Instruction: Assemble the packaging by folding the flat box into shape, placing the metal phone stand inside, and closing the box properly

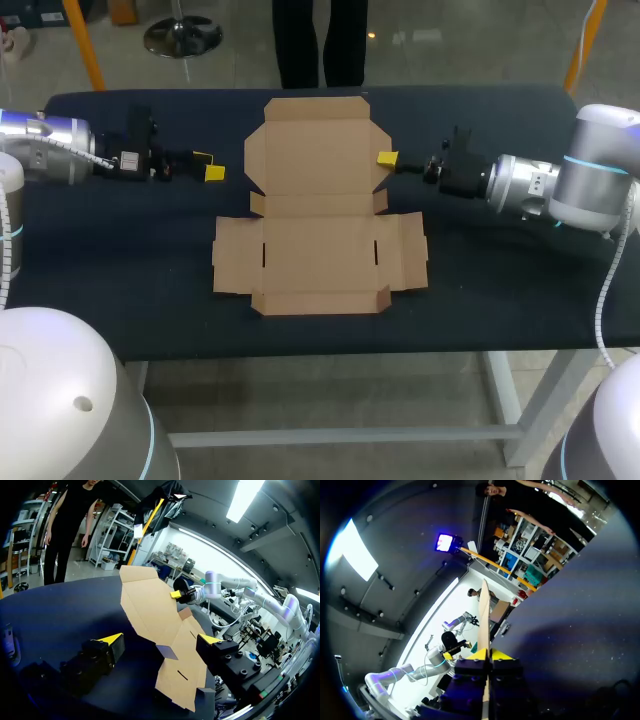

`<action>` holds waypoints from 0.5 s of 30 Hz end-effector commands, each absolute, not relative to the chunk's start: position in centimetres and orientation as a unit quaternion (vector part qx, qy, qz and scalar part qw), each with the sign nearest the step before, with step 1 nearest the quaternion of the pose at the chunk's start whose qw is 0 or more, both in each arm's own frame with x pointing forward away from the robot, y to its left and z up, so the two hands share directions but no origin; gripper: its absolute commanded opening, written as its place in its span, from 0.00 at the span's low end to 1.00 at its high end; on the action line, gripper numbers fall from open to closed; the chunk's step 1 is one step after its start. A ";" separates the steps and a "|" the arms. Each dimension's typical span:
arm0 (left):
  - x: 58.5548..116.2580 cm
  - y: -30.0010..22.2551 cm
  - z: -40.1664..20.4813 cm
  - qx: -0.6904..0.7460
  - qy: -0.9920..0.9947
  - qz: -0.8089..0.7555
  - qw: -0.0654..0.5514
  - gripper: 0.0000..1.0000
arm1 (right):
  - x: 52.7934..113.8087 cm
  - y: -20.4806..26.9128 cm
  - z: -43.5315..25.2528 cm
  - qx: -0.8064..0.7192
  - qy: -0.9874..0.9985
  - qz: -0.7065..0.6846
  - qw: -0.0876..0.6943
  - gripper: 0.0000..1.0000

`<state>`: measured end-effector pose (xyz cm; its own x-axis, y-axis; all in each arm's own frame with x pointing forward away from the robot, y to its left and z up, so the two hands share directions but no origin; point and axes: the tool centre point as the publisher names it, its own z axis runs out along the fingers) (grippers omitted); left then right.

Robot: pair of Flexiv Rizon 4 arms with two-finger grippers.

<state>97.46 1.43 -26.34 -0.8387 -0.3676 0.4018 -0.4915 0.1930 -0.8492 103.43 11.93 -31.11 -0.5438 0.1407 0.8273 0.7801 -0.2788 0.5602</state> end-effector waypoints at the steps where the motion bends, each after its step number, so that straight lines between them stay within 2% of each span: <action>1: 99.2 1.1 -27.0 0.263 -0.769 0.579 0.067 1.00 | 103.7 12.1 -31.4 -0.393 -0.545 -0.700 0.244 0.00; 15: 102.5 0.3 -27.6 0.248 -0.765 0.591 0.073 1.00 | 103.8 12.4 -30.3 -0.358 -0.545 -0.722 0.231 0.00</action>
